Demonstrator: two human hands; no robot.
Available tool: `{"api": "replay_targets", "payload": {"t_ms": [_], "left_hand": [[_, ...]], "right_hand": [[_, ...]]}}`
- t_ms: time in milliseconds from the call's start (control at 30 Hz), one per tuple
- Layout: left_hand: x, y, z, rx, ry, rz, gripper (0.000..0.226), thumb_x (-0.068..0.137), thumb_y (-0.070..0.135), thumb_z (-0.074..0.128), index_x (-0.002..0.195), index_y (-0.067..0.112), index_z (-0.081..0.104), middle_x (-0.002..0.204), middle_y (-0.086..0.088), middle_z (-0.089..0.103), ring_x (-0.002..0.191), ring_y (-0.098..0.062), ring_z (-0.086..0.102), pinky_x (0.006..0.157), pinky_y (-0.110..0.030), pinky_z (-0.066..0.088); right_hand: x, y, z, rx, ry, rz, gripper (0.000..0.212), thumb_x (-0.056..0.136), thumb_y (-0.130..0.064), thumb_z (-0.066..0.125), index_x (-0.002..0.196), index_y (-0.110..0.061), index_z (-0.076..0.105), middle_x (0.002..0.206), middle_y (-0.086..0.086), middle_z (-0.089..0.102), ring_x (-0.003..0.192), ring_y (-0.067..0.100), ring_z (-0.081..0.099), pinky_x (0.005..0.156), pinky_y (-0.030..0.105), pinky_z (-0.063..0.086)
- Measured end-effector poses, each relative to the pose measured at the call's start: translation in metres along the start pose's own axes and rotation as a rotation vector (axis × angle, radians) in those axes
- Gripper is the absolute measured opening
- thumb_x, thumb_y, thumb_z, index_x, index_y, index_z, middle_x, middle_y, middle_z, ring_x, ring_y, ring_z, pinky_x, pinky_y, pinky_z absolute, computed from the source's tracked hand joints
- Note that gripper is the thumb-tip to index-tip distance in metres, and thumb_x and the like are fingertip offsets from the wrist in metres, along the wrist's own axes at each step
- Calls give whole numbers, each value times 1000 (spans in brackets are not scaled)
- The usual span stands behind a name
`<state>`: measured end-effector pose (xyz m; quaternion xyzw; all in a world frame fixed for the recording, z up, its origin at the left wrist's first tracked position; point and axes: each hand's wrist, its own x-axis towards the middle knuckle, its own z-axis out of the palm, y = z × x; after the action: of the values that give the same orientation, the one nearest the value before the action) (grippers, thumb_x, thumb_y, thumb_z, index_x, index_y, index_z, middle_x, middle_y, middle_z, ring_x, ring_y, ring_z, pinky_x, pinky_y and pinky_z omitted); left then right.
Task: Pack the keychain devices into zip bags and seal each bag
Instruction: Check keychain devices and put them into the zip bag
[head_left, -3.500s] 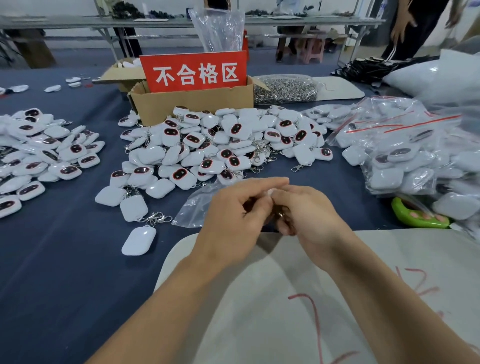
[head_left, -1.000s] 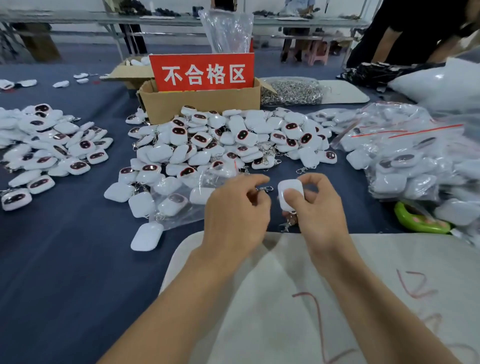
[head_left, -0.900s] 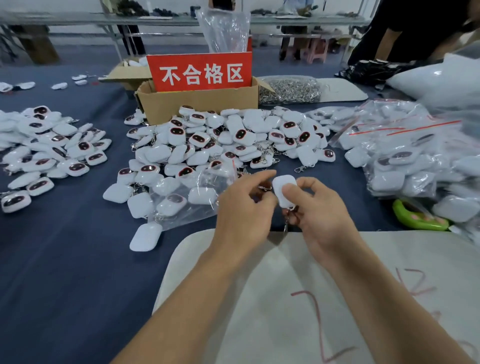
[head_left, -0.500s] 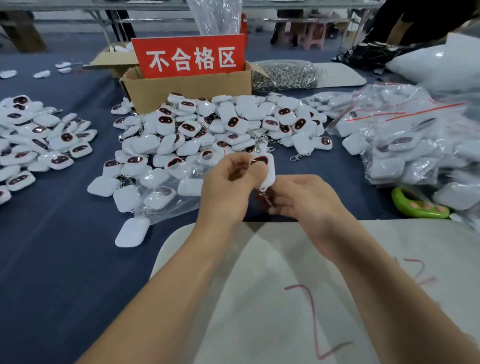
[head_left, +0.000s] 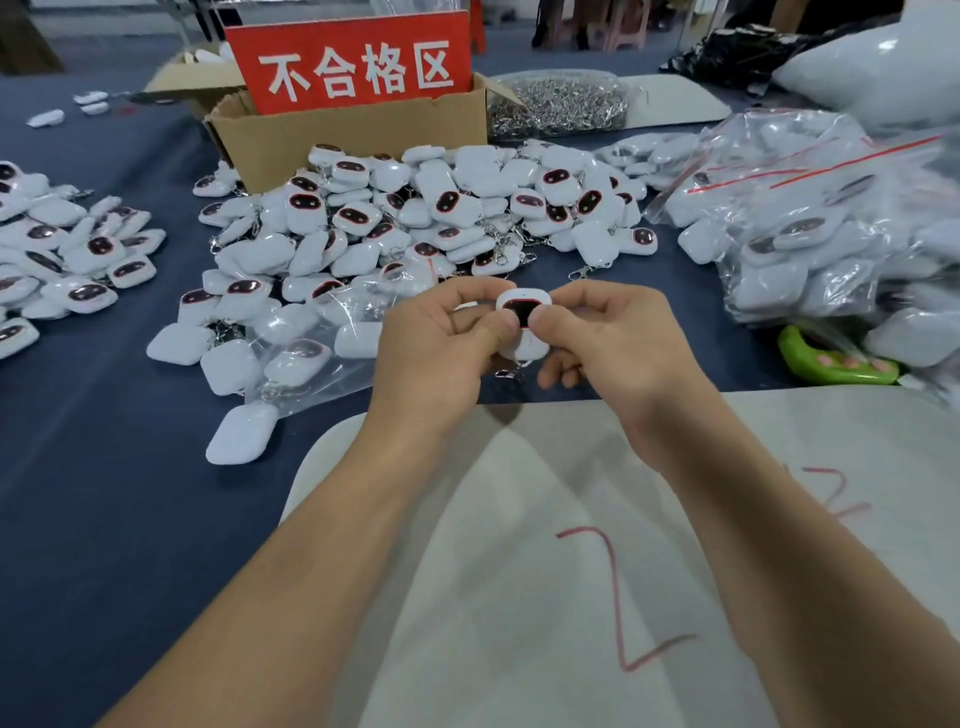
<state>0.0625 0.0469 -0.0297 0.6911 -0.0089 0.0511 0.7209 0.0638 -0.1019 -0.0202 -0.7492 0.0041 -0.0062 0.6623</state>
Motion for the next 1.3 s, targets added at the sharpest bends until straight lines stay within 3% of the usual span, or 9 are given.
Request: {"api": "replay_targets", "payload": {"t_ms": [200, 367, 533, 700, 767, 833, 967, 1167, 1300], "left_hand": [[-3, 0, -1, 6, -7, 25, 16, 91, -6, 69, 104, 3, 74, 74, -7, 77, 62, -13, 64, 64, -27, 58], [-6, -3, -4, 168, -10, 142, 20, 88, 0, 73, 93, 19, 75, 71, -1, 78, 61, -11, 71, 73, -33, 62], [-5, -2, -3, 208, 29, 109, 21, 87, 3, 74, 91, 23, 74, 71, 3, 78, 65, -11, 75, 68, -24, 56], [-2, -3, -2, 313, 131, 61, 20, 80, 8, 80, 80, 26, 73, 65, 7, 75, 65, -12, 74, 63, -25, 55], [-1, -2, -2, 327, 167, 28, 24, 78, 5, 79, 76, 28, 72, 64, 7, 74, 62, -12, 72, 59, -23, 53], [3, -2, -2, 294, 174, -1, 24, 77, 2, 78, 75, 26, 73, 64, 4, 75, 63, -16, 73, 65, -33, 60], [5, 0, 2, 213, 95, -16, 21, 79, 1, 76, 80, 22, 75, 67, -1, 76, 62, -18, 72, 75, -47, 64], [2, 1, 7, 197, 58, 23, 15, 81, 5, 77, 83, 19, 74, 67, -3, 76, 56, -15, 68, 66, -34, 56], [-3, 3, 8, 193, 42, 49, 13, 83, 5, 78, 86, 18, 74, 68, -3, 77, 66, -25, 75, 72, -43, 62]], "right_hand": [[1, -1, -2, -40, 25, 8, 13, 87, -9, 69, 74, -11, 70, 53, 0, 61, 50, 17, 56, 58, 32, 40], [-2, 1, 1, -83, 23, 19, 10, 80, -18, 67, 70, -18, 68, 52, 0, 60, 52, 12, 55, 58, 30, 41], [0, 2, 1, -89, -33, 22, 13, 91, -9, 64, 81, -15, 69, 55, -6, 64, 54, 11, 55, 61, 29, 43], [-3, 5, 9, -158, -39, 17, 15, 68, -20, 69, 83, -18, 72, 63, 4, 68, 59, 13, 57, 61, 33, 47], [-6, 6, 12, -209, -40, -2, 11, 74, -16, 69, 84, -20, 71, 68, 7, 70, 61, 15, 56, 65, 37, 48], [-6, 7, 13, -264, -23, -20, 11, 79, -14, 67, 86, -21, 70, 68, 4, 70, 60, 12, 54, 62, 33, 47], [-5, 5, 10, -232, 32, -14, 24, 62, -30, 67, 84, -22, 70, 68, 2, 72, 60, 12, 57, 61, 33, 47], [-5, 8, 7, -239, 50, -24, 19, 70, -28, 70, 87, -23, 69, 67, -2, 72, 60, 14, 59, 62, 33, 47], [-4, 8, 5, -311, 72, -56, 9, 84, -15, 68, 88, -22, 68, 73, -2, 76, 71, 22, 69, 67, 37, 54]]}}
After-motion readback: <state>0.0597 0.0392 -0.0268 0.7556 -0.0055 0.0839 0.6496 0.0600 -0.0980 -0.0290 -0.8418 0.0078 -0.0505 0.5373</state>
